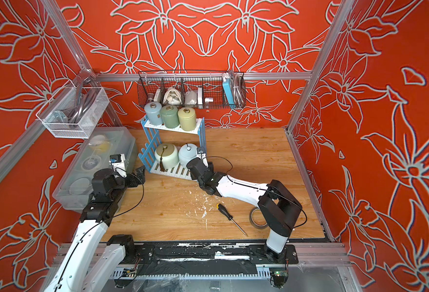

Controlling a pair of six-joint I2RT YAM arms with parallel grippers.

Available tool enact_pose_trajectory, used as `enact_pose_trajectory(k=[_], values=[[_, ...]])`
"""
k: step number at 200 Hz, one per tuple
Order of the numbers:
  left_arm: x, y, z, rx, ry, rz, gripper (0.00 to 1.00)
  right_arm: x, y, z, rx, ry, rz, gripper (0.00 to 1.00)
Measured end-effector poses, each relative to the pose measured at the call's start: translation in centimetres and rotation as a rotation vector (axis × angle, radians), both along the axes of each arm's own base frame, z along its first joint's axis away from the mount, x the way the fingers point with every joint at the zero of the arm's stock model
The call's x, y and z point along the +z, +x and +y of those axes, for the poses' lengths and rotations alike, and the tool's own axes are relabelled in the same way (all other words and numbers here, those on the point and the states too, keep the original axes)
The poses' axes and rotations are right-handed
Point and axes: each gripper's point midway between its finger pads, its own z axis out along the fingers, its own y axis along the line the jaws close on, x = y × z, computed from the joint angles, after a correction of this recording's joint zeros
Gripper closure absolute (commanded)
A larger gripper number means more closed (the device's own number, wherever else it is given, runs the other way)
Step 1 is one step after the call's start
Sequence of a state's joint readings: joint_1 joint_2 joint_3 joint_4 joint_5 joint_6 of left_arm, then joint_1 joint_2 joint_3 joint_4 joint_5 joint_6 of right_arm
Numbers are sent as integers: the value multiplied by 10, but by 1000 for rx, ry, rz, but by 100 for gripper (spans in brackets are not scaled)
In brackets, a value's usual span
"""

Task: Remove the tea canisters from the shelf
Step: Move the shelf to the center of the board.

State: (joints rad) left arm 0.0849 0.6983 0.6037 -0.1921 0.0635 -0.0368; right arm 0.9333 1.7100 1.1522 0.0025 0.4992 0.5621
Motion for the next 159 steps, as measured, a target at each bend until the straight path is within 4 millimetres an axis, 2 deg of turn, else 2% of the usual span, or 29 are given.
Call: enact_pose_trajectory(k=[15, 72, 159], values=[[0, 0, 0, 1, 2, 0, 1, 0, 4, -5, -13, 8, 5, 55], [2, -1, 1, 0, 15, -8, 1, 0, 20, -38, -74, 23, 1, 63], [4, -1, 2, 5, 20, -15, 1, 0, 39, -76, -128, 47, -1, 91]])
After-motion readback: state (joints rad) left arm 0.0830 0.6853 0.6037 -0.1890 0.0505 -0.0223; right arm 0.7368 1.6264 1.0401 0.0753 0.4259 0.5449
